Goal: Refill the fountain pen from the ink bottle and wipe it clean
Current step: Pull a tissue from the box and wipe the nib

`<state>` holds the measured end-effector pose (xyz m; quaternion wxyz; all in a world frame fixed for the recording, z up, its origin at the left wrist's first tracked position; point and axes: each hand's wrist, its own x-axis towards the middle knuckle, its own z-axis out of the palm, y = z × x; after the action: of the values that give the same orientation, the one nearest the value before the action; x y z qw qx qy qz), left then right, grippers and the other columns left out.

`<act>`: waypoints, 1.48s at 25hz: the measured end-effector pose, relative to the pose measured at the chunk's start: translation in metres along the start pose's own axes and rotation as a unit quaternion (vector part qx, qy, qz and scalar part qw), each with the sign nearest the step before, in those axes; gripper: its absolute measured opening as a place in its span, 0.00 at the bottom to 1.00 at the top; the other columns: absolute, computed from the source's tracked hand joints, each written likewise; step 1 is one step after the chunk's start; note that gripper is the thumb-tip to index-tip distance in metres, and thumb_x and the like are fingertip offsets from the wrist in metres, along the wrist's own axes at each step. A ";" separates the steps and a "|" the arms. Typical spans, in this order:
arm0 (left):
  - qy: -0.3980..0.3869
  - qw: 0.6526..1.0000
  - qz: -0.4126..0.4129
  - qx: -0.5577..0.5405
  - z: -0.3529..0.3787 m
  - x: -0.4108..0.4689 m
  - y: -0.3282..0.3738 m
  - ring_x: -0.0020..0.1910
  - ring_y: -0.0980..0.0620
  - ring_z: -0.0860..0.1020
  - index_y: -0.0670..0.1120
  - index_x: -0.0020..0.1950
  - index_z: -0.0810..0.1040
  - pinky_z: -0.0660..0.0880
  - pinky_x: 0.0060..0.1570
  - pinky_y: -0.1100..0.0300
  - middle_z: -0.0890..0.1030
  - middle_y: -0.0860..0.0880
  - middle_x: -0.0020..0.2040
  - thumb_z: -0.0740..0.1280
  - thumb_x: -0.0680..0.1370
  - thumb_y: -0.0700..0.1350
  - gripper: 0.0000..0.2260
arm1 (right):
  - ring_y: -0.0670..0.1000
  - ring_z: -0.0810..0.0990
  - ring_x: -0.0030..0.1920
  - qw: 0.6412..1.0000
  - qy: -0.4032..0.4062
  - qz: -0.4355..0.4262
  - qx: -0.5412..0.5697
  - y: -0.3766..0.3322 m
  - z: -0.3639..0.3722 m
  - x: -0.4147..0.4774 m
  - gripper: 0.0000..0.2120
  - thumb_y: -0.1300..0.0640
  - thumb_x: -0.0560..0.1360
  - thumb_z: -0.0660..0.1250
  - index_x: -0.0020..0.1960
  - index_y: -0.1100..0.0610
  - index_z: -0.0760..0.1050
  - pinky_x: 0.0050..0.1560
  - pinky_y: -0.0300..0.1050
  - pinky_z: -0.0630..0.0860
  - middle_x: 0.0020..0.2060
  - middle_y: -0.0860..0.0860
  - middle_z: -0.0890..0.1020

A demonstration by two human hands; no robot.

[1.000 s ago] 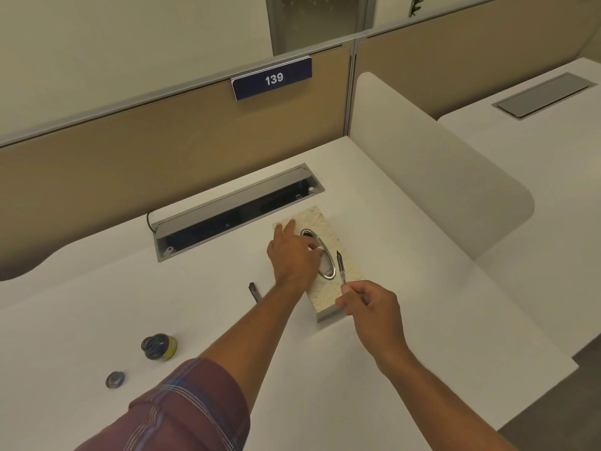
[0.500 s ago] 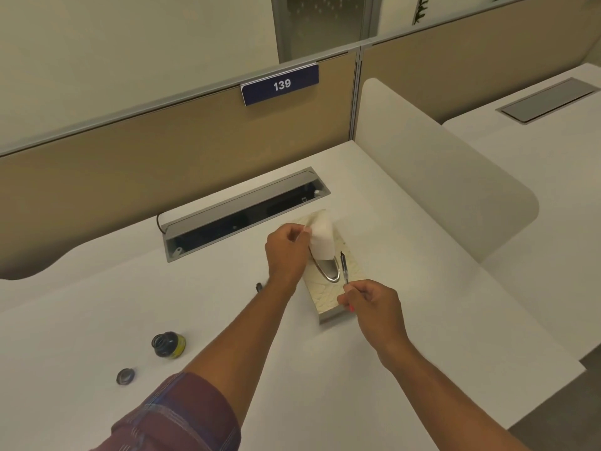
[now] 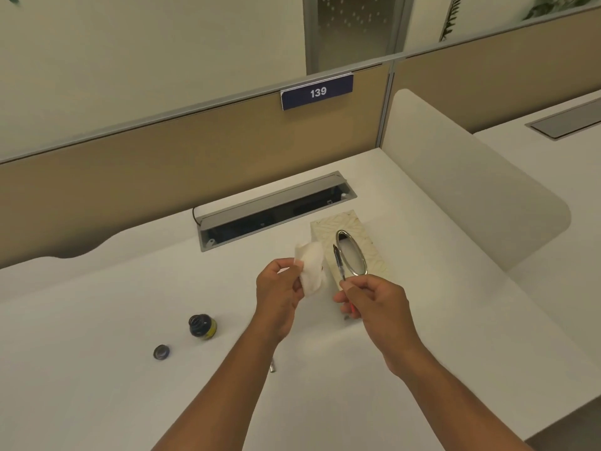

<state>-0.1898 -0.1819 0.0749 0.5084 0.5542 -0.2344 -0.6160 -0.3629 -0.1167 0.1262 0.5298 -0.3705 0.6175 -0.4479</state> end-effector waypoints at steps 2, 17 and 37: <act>0.019 0.998 0.016 0.054 -0.013 -0.013 0.005 0.56 0.36 0.86 0.41 0.54 0.81 0.84 0.59 0.38 0.86 0.36 0.57 0.69 0.84 0.40 0.03 | 0.45 0.83 0.35 0.999 -0.017 -0.029 -0.030 -0.003 0.015 -0.012 0.05 0.58 0.80 0.70 0.49 0.55 0.84 0.38 0.34 0.80 0.39 0.50 0.89; -0.068 0.997 0.014 -0.036 -0.143 -0.089 0.066 0.50 0.40 0.87 0.33 0.60 0.81 0.86 0.50 0.47 0.86 0.31 0.56 0.57 0.83 0.33 0.14 | 0.41 0.83 0.33 0.977 -0.071 -0.088 -0.181 0.013 0.118 -0.088 0.06 0.56 0.78 0.71 0.44 0.50 0.85 0.43 0.44 0.83 0.36 0.45 0.88; -0.034 0.992 0.011 -0.120 -0.192 -0.114 0.056 0.49 0.42 0.88 0.31 0.56 0.85 0.86 0.49 0.52 0.88 0.35 0.56 0.68 0.81 0.32 0.08 | 0.40 0.84 0.34 0.954 -0.087 -0.134 -0.254 0.024 0.164 -0.124 0.06 0.54 0.78 0.72 0.42 0.51 0.85 0.39 0.37 0.78 0.35 0.44 0.88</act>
<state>-0.0075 -0.0488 0.1202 0.5695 0.4655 -0.1820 -0.6526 -0.1799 -0.0196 0.1376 0.4050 -0.6094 0.6072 -0.3097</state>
